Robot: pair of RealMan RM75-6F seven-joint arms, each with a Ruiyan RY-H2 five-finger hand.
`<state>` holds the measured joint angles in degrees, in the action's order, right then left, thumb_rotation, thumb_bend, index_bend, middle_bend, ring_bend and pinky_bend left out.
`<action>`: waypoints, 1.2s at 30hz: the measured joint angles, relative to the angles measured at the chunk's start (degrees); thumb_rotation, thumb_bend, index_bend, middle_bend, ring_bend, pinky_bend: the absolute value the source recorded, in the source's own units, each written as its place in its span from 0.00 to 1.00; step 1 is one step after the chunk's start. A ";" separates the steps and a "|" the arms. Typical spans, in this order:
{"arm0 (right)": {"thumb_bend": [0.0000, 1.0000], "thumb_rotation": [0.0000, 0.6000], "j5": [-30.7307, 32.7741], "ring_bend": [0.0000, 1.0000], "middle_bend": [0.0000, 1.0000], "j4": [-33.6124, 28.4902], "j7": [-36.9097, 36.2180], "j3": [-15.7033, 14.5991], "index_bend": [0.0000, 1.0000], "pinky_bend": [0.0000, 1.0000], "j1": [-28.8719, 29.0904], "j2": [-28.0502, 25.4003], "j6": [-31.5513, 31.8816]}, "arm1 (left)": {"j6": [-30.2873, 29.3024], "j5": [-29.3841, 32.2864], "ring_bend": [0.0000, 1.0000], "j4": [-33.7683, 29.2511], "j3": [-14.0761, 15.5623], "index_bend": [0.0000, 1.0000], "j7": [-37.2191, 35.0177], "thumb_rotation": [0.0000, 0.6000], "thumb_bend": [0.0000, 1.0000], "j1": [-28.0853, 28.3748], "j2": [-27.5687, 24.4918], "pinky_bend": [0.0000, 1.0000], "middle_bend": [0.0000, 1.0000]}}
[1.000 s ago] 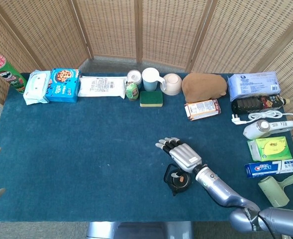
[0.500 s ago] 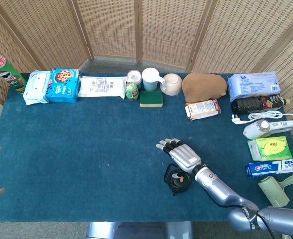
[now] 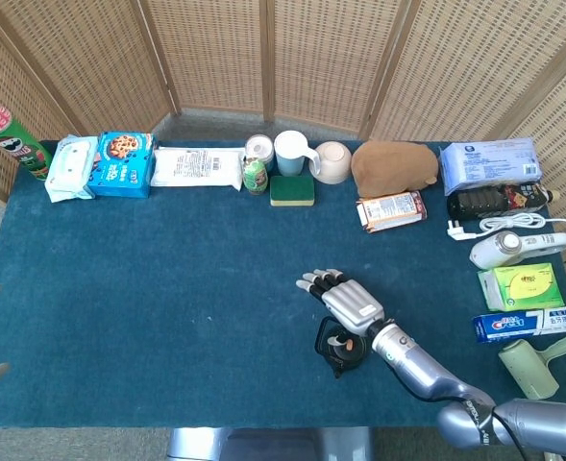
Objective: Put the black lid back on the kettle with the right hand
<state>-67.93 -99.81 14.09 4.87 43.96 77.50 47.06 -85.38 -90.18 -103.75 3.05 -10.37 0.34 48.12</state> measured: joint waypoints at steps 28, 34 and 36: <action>0.02 1.00 -11.13 0.05 0.05 -2.55 -2.34 -1.80 0.10 0.00 -11.19 -14.81 19.30 | -0.85 -1.61 0.00 0.51 0.54 0.00 -0.92 1.00 0.06 -0.29 -0.30 0.04 0.00; 0.00 1.00 -15.00 0.05 0.05 -0.39 -4.38 -2.94 0.12 0.00 -17.96 -16.10 29.55 | -1.12 -1.13 0.00 0.84 0.35 0.00 -1.31 1.00 0.06 -0.40 -0.27 0.04 0.00; 0.00 1.00 -16.00 0.05 0.05 0.48 -5.28 -3.27 0.12 0.00 -20.23 -16.21 32.96 | -1.34 -1.28 0.00 0.91 0.37 0.00 -1.21 1.00 0.06 -0.50 -0.21 0.04 0.00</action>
<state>-83.93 -99.33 8.81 1.60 23.73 61.29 80.02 -86.72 -91.46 -102.84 3.42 -11.57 -0.16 47.91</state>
